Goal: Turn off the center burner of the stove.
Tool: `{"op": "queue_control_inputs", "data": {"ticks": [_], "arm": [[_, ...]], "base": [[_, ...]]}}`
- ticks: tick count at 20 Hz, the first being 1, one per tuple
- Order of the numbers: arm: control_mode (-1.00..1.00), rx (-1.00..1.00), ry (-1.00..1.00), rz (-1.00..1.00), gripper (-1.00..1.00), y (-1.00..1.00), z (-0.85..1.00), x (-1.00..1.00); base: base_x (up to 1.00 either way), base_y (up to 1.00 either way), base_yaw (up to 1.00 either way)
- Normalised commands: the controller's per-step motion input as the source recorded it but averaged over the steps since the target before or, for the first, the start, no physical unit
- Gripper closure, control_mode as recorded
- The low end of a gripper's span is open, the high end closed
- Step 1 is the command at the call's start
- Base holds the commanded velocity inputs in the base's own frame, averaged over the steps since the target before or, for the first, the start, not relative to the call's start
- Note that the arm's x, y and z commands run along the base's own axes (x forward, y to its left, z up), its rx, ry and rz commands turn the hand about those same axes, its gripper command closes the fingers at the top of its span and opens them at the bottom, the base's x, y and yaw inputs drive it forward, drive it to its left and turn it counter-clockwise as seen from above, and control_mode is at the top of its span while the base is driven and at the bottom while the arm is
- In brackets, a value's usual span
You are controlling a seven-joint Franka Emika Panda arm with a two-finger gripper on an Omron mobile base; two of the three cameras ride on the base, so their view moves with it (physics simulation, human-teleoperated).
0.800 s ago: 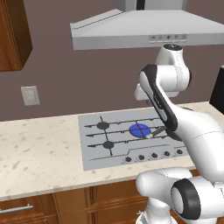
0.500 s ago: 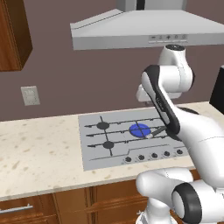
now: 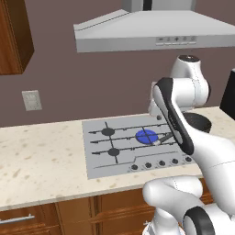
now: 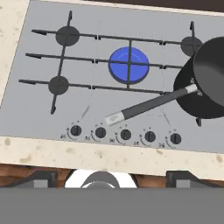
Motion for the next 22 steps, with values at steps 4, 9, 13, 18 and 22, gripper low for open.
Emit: {"op": "queue_control_inputs", "data": {"ticks": [4,9,13,18,22], "arm": [[-1.0,-0.12,0.02,0.23,-1.0,-0.17,-0.29,-0.05],[-1.0,-0.11,0.04,0.34,-1.0,-0.28,-0.33,-0.07],[-1.0,-0.02,0.01,0.26,-1.0,-0.24,-0.28,-0.22],[-1.0,0.05,0.08,0.01,-1.0,-0.02,-0.47,-0.25],[-1.0,0.05,0.09,-0.08,-1.0,0.0,-0.51,-0.01]], "base": [[0.0,0.0,0.0],[0.0,0.0,0.0],[0.0,0.0,0.0],[0.0,0.0,0.0],[0.0,0.0,0.0]]}}
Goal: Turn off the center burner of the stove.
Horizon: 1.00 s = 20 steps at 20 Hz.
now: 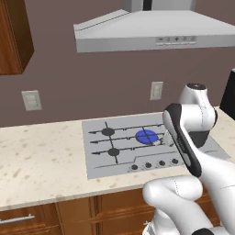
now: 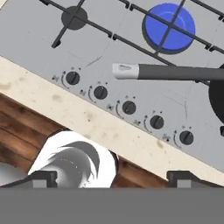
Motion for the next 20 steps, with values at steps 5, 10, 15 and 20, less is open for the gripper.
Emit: {"op": "queue_control_inputs", "data": {"ticks": [5,10,15,20], "arm": [[-1.0,0.0,0.11,-0.12,-1.0,-0.09,-0.46,0.02],[-1.0,0.0,0.08,-0.16,-1.0,-0.08,-0.4,0.11],[-1.0,0.0,0.03,-0.18,-1.0,0.0,-0.5,0.18],[-1.0,0.03,0.02,-0.17,-1.0,0.0,-0.55,0.19]], "base": [[0.0,0.0,0.0],[0.0,0.0,0.0],[0.0,0.0,0.0],[0.0,0.0,0.0]]}}
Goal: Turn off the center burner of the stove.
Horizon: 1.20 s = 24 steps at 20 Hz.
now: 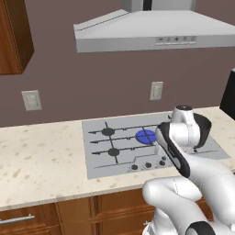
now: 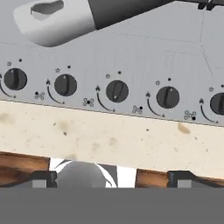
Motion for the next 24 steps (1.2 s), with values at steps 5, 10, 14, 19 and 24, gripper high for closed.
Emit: {"op": "queue_control_inputs", "data": {"ticks": [5,10,14,19,24], "arm": [[-1.0,0.0,0.01,-0.18,-1.0,0.15,-0.47,0.33],[-1.0,0.0,0.0,-0.15,-1.0,0.05,-0.3,0.29],[-1.0,0.0,0.0,-0.11,-1.0,0.0,-0.19,0.16],[-1.0,0.0,0.0,-0.07,-1.0,0.0,-0.15,0.11],[-1.0,0.0,0.01,-0.07,-1.0,0.0,-0.1,0.21]], "base": [[0.0,0.0,0.0],[0.0,0.0,0.0],[0.0,0.0,0.0],[0.0,0.0,0.0],[0.0,0.0,0.0]]}}
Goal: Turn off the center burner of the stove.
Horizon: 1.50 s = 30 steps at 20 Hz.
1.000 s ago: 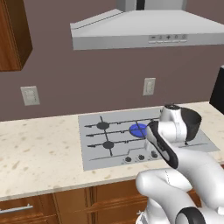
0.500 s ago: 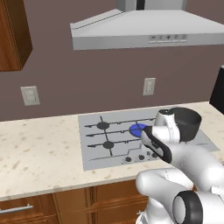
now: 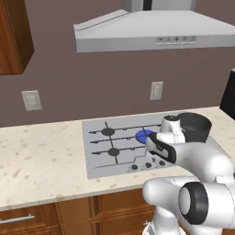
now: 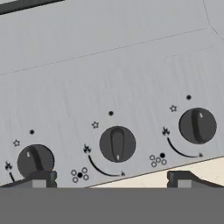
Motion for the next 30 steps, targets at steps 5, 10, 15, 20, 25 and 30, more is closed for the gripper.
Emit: {"op": "queue_control_inputs", "data": {"ticks": [5,10,15,20,25,30], "arm": [[-1.0,0.0,0.0,-0.06,-1.0,-0.01,-0.08,0.2],[-1.0,0.0,0.0,-0.05,-1.0,0.0,-0.18,0.17],[-1.0,0.0,0.0,-0.02,-1.0,-0.12,-0.11,0.0],[-1.0,0.0,0.0,-0.02,-1.0,-0.03,0.0,-0.08],[-1.0,0.0,0.0,-0.03,-1.0,0.0,0.0,-0.11],[-1.0,0.0,0.0,-0.04,-1.0,0.0,-0.01,-0.13]], "base": [[0.0,0.0,0.0],[0.0,0.0,0.0],[0.0,0.0,0.0],[0.0,0.0,0.0],[0.0,0.0,0.0],[0.0,0.0,0.0]]}}
